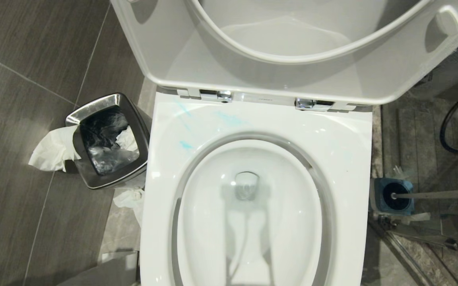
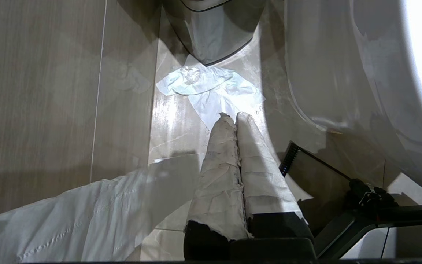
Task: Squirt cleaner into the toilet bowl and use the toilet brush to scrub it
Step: Pour in the cleaning agent
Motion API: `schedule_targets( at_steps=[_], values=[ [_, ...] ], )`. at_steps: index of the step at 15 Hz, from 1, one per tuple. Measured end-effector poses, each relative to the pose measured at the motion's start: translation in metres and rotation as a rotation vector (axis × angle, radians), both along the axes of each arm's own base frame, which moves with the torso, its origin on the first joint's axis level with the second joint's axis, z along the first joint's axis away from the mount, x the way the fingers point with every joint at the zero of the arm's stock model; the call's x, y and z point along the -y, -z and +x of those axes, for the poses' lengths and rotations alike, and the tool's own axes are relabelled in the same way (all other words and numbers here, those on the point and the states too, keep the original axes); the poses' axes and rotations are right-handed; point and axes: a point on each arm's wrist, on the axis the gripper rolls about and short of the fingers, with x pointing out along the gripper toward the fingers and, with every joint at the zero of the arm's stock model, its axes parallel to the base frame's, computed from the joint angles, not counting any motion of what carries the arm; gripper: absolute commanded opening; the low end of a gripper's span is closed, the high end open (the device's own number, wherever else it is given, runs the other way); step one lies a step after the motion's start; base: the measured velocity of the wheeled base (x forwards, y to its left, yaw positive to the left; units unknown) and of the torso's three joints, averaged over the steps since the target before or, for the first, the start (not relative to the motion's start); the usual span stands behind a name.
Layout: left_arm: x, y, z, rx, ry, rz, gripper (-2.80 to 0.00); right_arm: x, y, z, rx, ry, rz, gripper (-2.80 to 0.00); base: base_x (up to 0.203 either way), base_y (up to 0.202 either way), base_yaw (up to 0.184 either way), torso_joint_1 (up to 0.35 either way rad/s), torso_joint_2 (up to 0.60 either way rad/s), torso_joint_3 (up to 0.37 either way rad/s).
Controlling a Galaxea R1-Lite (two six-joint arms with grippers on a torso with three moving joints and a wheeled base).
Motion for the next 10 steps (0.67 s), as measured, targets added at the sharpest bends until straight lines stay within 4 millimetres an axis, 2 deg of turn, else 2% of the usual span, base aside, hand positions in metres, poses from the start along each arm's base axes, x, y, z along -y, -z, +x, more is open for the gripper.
schedule_targets(
  at_steps=[6, 10],
  values=[
    [0.000, 0.000, 0.000, 0.000, 0.000, 0.000, -2.80, -0.008, -0.006, -0.100, -0.082, 0.058, 0.090, -2.80, 0.000, 0.000, 0.000, 0.000, 0.00, 0.000],
    [0.000, 0.000, 0.000, 0.000, 0.000, 0.000, -2.80, -0.012, 0.003, -0.152, -0.196, 0.101, 0.165, -2.80, 0.000, 0.000, 0.000, 0.000, 0.00, 0.000]
  ],
)
